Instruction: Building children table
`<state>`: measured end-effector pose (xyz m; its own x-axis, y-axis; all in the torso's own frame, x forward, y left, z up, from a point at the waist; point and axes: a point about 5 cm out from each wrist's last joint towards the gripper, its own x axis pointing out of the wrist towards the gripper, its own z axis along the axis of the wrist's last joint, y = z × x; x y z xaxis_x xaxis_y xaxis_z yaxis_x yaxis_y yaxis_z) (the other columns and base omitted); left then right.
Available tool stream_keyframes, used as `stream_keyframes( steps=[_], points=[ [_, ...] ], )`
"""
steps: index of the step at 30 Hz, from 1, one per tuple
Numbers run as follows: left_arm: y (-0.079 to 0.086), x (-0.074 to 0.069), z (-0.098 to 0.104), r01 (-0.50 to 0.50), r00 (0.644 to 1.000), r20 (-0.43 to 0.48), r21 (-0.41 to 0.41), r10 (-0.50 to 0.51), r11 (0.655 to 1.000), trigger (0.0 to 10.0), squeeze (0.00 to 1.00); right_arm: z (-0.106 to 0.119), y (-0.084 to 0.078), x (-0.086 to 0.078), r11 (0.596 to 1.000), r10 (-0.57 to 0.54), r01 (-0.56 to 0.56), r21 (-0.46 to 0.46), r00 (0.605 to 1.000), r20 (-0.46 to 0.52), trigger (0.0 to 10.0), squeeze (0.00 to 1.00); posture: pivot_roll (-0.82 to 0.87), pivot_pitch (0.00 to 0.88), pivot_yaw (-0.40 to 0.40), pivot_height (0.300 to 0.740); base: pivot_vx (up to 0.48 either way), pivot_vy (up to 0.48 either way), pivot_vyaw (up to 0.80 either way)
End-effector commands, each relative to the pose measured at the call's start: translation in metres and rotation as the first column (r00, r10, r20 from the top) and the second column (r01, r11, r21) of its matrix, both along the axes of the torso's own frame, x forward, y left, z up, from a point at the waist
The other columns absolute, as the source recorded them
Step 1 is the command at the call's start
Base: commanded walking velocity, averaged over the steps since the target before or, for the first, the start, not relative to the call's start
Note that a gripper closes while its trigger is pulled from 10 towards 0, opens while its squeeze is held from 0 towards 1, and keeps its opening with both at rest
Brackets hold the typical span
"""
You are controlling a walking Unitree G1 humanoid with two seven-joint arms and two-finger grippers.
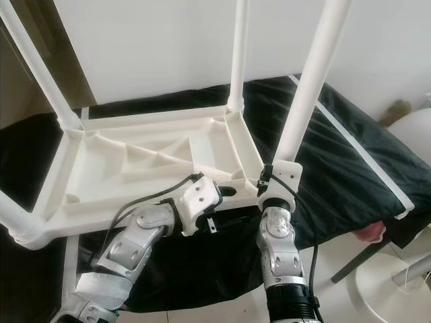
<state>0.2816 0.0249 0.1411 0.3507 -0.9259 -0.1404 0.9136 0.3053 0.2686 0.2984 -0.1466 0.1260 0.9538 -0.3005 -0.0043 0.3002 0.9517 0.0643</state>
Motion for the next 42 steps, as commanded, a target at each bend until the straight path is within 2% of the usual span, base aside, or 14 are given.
stream_keyframes(
  steps=[1,7,8,14,19,21,26,27,30,33,37,39,41,42],
  points=[
    [0.005,0.009,0.001,-0.150,0.988,0.043,-0.012,0.150,0.989,10.0,0.00,-0.025,0.003,-0.006,0.999,-0.012,0.016,0.033,0.992,-0.125,10.0,0.00,-0.04,0.000,0.023,0.740,0.000,0.000,0.00],
    [0.005,0.010,-0.002,-0.161,0.986,0.043,-0.005,0.161,0.987,10.0,0.00,-0.025,-0.001,-0.006,0.999,-0.034,0.037,0.023,0.991,-0.126,10.0,0.00,-0.04,0.000,0.023,0.740,0.000,0.000,0.00],
    [0.008,0.012,-0.002,-0.172,0.984,0.037,-0.006,0.172,0.985,10.0,0.00,-0.022,-0.002,-0.007,0.999,-0.020,0.023,0.032,0.994,-0.105,10.0,1.00,-0.04,0.000,0.024,0.740,0.000,0.000,0.00],
    [0.014,0.017,-0.001,-0.194,0.980,0.042,-0.001,0.193,0.981,10.0,0.00,-0.015,-0.009,-0.010,1.000,-0.010,0.011,0.021,0.999,-0.050,10.0,1.00,-0.04,0.000,0.028,0.740,0.000,0.000,0.00],
    [0.014,0.015,-0.004,-0.184,0.982,0.045,0.012,0.183,0.983,10.0,0.00,-0.010,-0.036,-0.016,0.999,0.053,-0.052,-0.016,0.998,0.027,10.0,1.00,-0.06,0.000,0.034,0.740,0.000,0.000,0.00],
    [0.014,0.015,-0.005,-0.182,0.982,0.045,0.012,0.182,0.983,10.0,0.00,-0.010,-0.039,-0.017,0.998,0.059,-0.059,-0.018,0.998,0.030,10.0,1.00,-0.06,0.000,0.034,0.740,0.000,0.000,0.00],
    [0.012,0.015,-0.005,-0.170,0.985,0.045,0.013,0.169,0.985,10.0,0.00,-0.007,-0.052,-0.017,0.984,0.180,-0.179,-0.017,0.982,0.058,10.0,1.00,-0.06,0.000,0.037,0.740,0.000,0.000,0.00],
    [0.011,0.014,-0.005,-0.161,0.986,0.044,0.014,0.160,0.987,10.0,0.00,-0.005,-0.056,-0.016,0.973,0.229,-0.228,-0.028,0.971,0.064,10.0,0.00,-0.07,0.000,0.042,0.740,0.000,0.000,0.00],
    [0.010,0.013,-0.006,-0.145,0.989,0.042,0.017,0.144,0.989,10.0,0.00,-0.001,-0.062,-0.013,0.948,0.317,-0.313,-0.064,0.946,0.073,10.0,0.00,-0.08,0.000,0.046,0.740,0.000,0.000,0.00],
    [0.009,0.011,-0.008,-0.120,0.992,0.035,0.022,0.119,0.993,10.0,0.00,0.005,-0.068,-0.008,0.897,0.439,-0.431,-0.102,0.896,0.070,10.0,0.00,-0.09,0.000,0.047,0.740,0.000,0.000,0.00],
    [0.008,0.011,-0.008,-0.109,0.994,0.030,0.020,0.109,0.994,10.0,0.00,0.008,-0.068,-0.002,0.859,0.506,-0.497,-0.124,0.860,0.062,10.0,0.00,-0.09,0.000,0.049,0.740,0.000,0.000,0.00],
    [0.006,0.011,-0.008,-0.100,0.995,0.030,0.017,0.099,0.995,10.0,0.00,0.012,-0.067,0.005,0.810,0.578,-0.566,-0.155,0.815,0.039,10.0,0.00,-0.09,0.000,0.048,0.740,0.000,0.000,0.00],
    [0.006,0.011,-0.008,-0.100,0.995,0.030,0.017,0.099,0.995,10.0,0.00,0.012,-0.067,0.005,0.810,0.578,-0.566,-0.155,0.815,0.039,10.0,0.00,-0.09,0.000,0.048,0.740,0.000,0.000,0.00],
    [0.005,0.011,-0.007,-0.096,0.995,0.032,0.016,0.096,0.995,10.0,0.00,0.013,-0.066,0.009,0.788,0.605,-0.594,-0.162,0.795,0.028,10.0,0.00,-0.09,0.000,0.048,0.740,0.000,0.000,0.00]
  ],
)
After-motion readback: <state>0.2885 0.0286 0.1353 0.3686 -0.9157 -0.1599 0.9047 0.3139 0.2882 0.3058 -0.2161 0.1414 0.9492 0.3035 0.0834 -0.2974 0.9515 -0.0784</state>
